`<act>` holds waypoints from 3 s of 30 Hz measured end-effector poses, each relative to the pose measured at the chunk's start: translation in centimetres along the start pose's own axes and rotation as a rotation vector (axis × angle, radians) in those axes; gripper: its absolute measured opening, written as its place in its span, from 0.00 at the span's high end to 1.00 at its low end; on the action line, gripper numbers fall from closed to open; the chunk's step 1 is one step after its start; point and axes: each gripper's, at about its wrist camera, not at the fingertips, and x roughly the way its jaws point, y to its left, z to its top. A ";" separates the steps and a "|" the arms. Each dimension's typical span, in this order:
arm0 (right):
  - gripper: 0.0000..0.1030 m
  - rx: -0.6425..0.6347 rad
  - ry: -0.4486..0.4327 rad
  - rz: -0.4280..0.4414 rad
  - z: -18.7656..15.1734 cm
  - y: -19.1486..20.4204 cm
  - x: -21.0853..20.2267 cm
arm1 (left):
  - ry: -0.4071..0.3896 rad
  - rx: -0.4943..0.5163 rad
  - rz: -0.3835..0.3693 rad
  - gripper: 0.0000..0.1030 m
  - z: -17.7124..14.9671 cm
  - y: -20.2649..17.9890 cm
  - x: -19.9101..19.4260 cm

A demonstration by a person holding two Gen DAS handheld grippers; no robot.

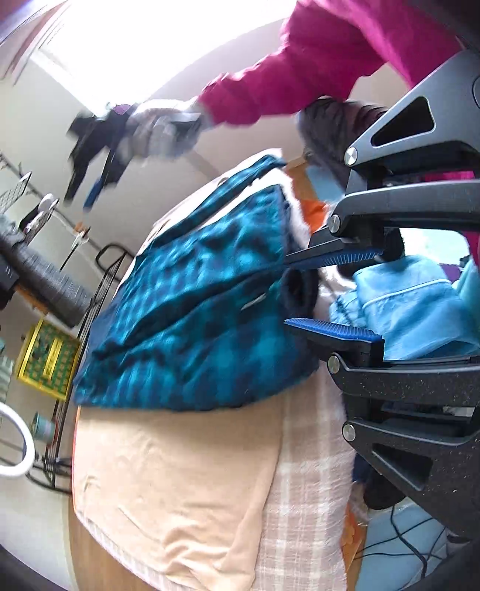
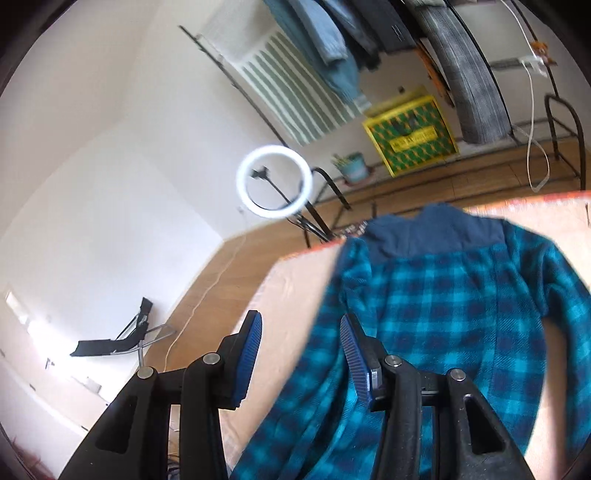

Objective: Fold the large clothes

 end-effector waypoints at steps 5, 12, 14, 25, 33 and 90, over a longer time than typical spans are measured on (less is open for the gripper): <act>0.53 -0.090 0.006 -0.049 0.0 1.8 0.2 | 0.014 -0.040 0.059 0.75 1.1 1.2 4.3; 0.54 -0.200 0.077 -0.109 -0.4 2.6 11.5 | 0.101 -0.054 0.066 0.75 -0.9 1.4 10.1; 0.57 -0.220 0.141 -0.132 -0.5 2.3 16.3 | 0.101 -0.034 0.083 0.75 -1.3 1.3 10.5; 0.70 -0.130 0.317 -0.377 -0.3 -7.4 31.7 | 0.098 -0.047 0.057 0.76 -1.6 2.7 10.4; 0.67 -0.119 0.298 -0.381 -0.5 -7.5 30.5 | 0.096 -0.025 0.054 0.76 -2.8 2.2 8.6; 0.45 0.613 -0.165 -0.828 -23.4 -28.1 -31.3 | 0.211 0.255 -0.065 0.76 -1.0 -14.3 18.9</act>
